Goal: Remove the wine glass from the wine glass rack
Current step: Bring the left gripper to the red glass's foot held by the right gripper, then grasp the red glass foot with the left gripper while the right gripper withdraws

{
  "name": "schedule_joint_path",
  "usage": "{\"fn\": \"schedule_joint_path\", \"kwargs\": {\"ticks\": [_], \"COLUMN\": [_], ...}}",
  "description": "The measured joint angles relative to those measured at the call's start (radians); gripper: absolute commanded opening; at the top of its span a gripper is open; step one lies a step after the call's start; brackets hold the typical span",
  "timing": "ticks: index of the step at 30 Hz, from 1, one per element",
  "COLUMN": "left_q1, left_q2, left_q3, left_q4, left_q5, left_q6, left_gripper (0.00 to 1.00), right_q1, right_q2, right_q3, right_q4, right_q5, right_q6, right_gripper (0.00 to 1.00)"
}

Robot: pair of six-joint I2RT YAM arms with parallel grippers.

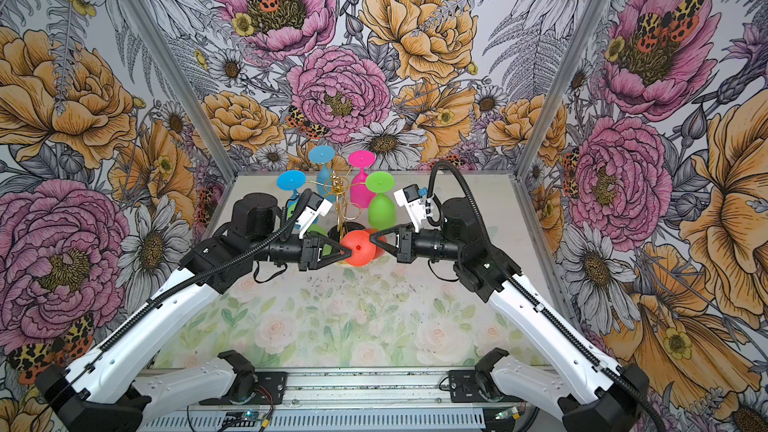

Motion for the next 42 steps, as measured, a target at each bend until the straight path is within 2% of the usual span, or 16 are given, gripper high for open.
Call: {"fn": "schedule_joint_path", "kwargs": {"ticks": [12, 17, 21, 26, 32, 38, 42], "left_q1": [-0.006, -0.025, -0.044, -0.072, -0.168, -0.278, -0.348], "left_q2": [0.002, 0.013, 0.017, 0.02, 0.019, -0.008, -0.026], "left_q3": [0.0, 0.0, 0.0, -0.003, -0.032, -0.065, -0.089], "left_q4": [-0.004, -0.001, -0.001, 0.0, 0.0, 0.0, 0.002], "left_q5": [0.009, 0.008, 0.0, -0.01, -0.095, -0.226, -0.333], "left_q6": [-0.01, -0.004, 0.005, 0.026, 0.085, 0.171, 0.252], "left_gripper": [0.02, 0.0, 0.0, 0.0, 0.0, 0.0, 0.0], "right_q1": [-0.002, -0.015, -0.048, -0.138, -0.228, -0.231, -0.231], "right_q2": [-0.028, -0.06, -0.095, -0.154, -0.163, -0.032, 0.038], "right_q3": [-0.041, -0.072, -0.111, -0.139, -0.105, 0.061, 0.127], "right_q4": [0.006, 0.006, 0.0, -0.04, -0.232, -0.529, -0.636], "right_q5": [0.01, 0.023, 0.025, 0.037, 0.128, 0.329, 0.384], "right_q6": [0.001, 0.013, 0.037, 0.07, 0.048, -0.056, -0.105], "right_gripper": [0.01, 0.23, 0.33, 0.45, 0.52, 0.6, 0.61]}}
